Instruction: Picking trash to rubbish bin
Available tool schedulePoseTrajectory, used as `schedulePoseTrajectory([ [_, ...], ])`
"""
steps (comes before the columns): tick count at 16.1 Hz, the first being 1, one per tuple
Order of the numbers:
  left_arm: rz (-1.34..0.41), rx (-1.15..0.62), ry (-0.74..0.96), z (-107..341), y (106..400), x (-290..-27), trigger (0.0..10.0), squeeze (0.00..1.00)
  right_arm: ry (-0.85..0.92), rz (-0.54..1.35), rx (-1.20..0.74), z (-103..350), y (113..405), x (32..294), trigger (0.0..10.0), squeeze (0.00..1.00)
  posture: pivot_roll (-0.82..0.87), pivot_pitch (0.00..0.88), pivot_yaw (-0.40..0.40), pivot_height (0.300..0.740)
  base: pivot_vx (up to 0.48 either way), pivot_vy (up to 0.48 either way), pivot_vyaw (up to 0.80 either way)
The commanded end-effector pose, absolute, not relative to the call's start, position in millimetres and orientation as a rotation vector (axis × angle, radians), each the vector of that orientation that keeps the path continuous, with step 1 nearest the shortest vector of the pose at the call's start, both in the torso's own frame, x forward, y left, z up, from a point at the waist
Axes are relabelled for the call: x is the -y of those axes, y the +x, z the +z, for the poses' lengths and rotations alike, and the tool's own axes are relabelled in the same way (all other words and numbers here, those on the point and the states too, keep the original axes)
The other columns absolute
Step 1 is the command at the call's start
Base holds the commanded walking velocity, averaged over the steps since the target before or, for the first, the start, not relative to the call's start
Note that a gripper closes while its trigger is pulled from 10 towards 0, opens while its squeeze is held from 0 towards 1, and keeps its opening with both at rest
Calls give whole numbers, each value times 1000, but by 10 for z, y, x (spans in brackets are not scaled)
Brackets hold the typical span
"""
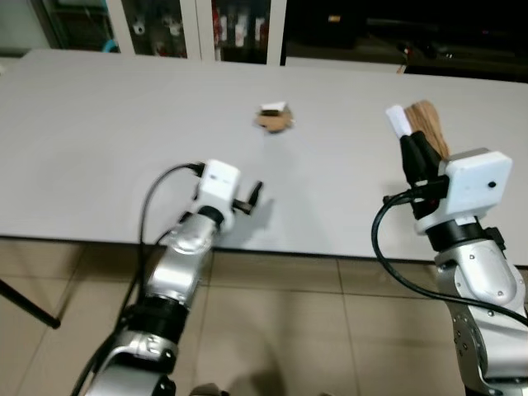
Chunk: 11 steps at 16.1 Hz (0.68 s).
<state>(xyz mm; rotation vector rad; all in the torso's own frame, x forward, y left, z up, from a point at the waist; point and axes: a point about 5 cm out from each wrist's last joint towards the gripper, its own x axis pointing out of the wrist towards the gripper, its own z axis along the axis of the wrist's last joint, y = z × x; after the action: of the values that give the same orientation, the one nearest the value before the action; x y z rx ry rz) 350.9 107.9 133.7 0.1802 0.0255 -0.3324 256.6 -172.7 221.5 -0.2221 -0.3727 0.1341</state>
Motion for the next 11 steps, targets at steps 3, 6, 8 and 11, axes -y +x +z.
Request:
schedulePoseTrajectory([
  [3, -358, -22, 177, 1337, 3505, -957, 10000, 0, -238, 115, 376, 2223, 2563, 1767, 10000, 0, 158, 93, -6, 740, 0, -455, 0],
  [6, -356, -23, 176, 1335, 3514, -961, 10000, 0, -241, 117, 376, 2221, 2567, 1759, 10000, 0, 156, 91, -6, 740, 0, -449, 0],
  [8, -354, -24, 176, 1329, 3516, -956, 10000, 0, -245, 119, 375, 2217, 2569, 1762, 10000, 0, 154, 87, -8, 740, 0, -446, 0],
  [11, -348, -27, 179, 1321, 3519, -958, 10000, 0, -248, 121, 373, 2214, 2574, 1763, 10000, 0, 155, 86, -13, 740, 0, -441, 0],
])
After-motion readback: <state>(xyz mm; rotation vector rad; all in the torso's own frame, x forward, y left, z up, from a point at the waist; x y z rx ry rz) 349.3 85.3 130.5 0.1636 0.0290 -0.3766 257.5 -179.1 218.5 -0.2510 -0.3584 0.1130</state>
